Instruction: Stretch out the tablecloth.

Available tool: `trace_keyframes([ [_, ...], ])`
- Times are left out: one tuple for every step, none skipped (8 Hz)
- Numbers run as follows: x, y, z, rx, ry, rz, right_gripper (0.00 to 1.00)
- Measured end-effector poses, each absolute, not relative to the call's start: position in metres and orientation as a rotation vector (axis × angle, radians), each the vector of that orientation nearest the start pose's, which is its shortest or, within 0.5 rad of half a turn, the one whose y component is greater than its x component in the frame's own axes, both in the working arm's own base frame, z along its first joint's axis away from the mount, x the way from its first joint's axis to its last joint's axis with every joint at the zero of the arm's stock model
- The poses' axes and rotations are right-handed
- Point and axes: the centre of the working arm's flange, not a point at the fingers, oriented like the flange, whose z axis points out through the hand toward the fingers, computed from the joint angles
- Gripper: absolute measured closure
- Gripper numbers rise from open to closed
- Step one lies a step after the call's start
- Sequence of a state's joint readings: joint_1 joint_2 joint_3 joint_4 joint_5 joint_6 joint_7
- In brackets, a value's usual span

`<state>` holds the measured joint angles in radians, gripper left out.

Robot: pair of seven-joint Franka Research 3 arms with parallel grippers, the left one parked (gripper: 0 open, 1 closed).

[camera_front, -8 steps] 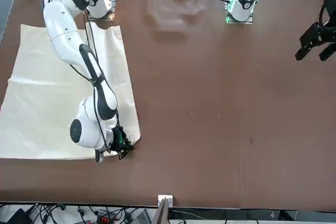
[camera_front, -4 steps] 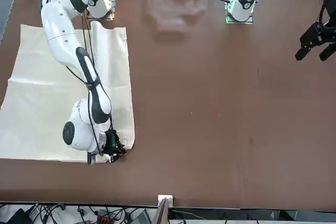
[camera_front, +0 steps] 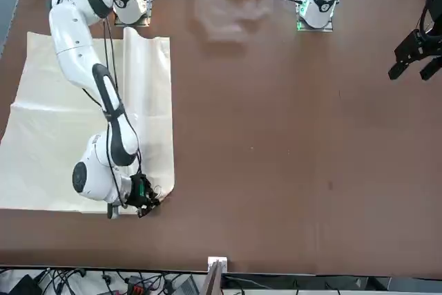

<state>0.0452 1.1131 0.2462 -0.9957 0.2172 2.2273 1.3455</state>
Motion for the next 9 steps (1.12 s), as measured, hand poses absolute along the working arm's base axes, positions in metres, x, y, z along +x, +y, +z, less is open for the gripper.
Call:
trace_keyframes([
  [0.7801, 0.1548, 0.1925, -2.168, 1.698, 0.26, 0.89],
  [0.781, 0.1496, 0.1924, -2.165, 1.7, 0.26, 0.88],
  [0.7813, 0.1474, 0.1923, -2.161, 1.701, 0.263, 0.87],
  [0.7812, 0.1475, 0.1923, -2.16, 1.698, 0.266, 0.87],
  [0.7812, 0.1477, 0.1923, -2.162, 1.696, 0.266, 0.87],
  [0.7812, 0.1477, 0.1923, -2.162, 1.695, 0.266, 0.87],
  [0.7814, 0.1476, 0.1928, -2.162, 1.693, 0.265, 0.87],
  [0.7822, 0.1474, 0.1944, -2.159, 1.692, 0.262, 0.87],
  [0.7829, 0.1473, 0.1959, -2.156, 1.691, 0.261, 0.87],
])
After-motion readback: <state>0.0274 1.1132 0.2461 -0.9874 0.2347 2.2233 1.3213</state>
